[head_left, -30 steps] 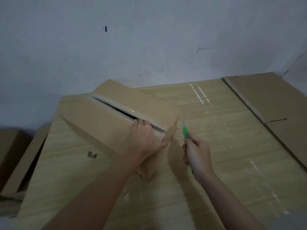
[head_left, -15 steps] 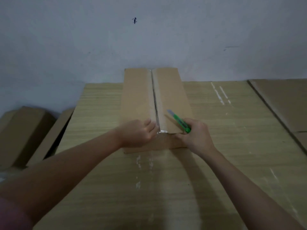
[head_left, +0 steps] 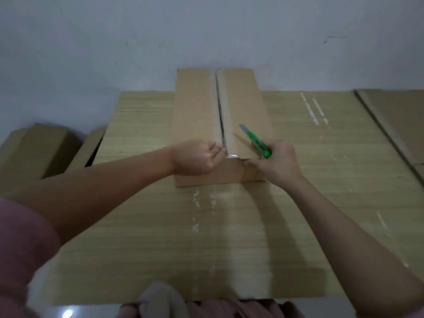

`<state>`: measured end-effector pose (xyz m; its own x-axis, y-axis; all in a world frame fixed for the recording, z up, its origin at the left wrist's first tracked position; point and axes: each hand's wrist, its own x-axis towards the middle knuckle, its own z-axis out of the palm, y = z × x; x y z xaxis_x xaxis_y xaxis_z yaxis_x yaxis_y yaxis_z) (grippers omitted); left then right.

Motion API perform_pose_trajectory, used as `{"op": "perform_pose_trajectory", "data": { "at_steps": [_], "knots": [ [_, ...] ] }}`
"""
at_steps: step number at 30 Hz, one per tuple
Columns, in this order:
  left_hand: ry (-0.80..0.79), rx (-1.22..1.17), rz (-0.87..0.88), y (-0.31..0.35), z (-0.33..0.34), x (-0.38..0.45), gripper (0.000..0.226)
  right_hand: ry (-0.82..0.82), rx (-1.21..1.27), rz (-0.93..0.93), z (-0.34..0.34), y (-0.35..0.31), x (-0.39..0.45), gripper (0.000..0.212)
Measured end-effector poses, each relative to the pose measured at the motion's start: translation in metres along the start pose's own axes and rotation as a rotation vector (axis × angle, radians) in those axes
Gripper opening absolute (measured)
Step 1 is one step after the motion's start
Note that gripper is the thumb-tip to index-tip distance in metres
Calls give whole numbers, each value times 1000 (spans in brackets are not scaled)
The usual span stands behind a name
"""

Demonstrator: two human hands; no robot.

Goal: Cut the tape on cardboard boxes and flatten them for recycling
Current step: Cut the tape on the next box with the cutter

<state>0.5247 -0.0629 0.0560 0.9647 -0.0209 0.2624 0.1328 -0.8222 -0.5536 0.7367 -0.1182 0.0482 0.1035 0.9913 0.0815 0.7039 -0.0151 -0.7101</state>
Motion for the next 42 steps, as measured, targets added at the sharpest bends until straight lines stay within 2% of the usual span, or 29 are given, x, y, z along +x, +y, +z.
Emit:
{"op": "perform_pose_trajectory", "data": {
  "at_steps": [2, 5, 9, 14, 19, 23, 26, 28, 30, 32, 35, 37, 39, 41, 42],
  "knots": [
    [25, -28, -13, 1, -1, -1, 33, 3, 2, 10, 1, 1, 1, 28],
    [32, -51, -66, 3, -4, -2, 33, 8, -21, 11, 4, 0, 3, 32],
    [95, -145, -308, -1, -5, -2, 16, 47, -14, -8, 1, 0, 3, 31],
    [161, -222, -398, 5, -7, -6, 25, 16, -15, -62, -6, -5, 6, 30],
    [220, -264, -509, 11, -4, -6, 19, 157, 29, -199, 3, 1, 1, 37],
    [289, -286, -634, 18, 2, 0, 24, 295, 121, -185, 10, 3, -1, 38],
    [274, -470, -859, 22, 2, 14, 23, 307, 224, -136, 11, 2, -2, 31],
    [229, -685, -1072, 22, -6, 26, 33, 305, 339, -64, 11, 2, -1, 23],
    [188, -945, -1195, 20, -9, 34, 40, 312, 412, 13, 10, 3, -1, 17],
    [153, -1181, -1303, 18, -11, 37, 28, 285, 406, 40, 9, 3, -1, 18],
    [101, -1300, -1524, 18, 0, 38, 37, 214, 334, 49, 5, -3, -1, 22],
    [58, -1204, -1497, 18, 5, 40, 30, 117, 314, 85, -6, -11, 1, 23],
    [47, -1164, -1395, 17, 2, 36, 24, -117, 395, 154, -24, -17, 4, 20],
    [68, -1286, -1235, 10, -12, 24, 23, -289, 518, 208, -42, -23, 7, 15],
    [23, -1359, -1126, 4, -20, 15, 26, -290, 559, 225, -48, -27, 10, 10]
  ]
}}
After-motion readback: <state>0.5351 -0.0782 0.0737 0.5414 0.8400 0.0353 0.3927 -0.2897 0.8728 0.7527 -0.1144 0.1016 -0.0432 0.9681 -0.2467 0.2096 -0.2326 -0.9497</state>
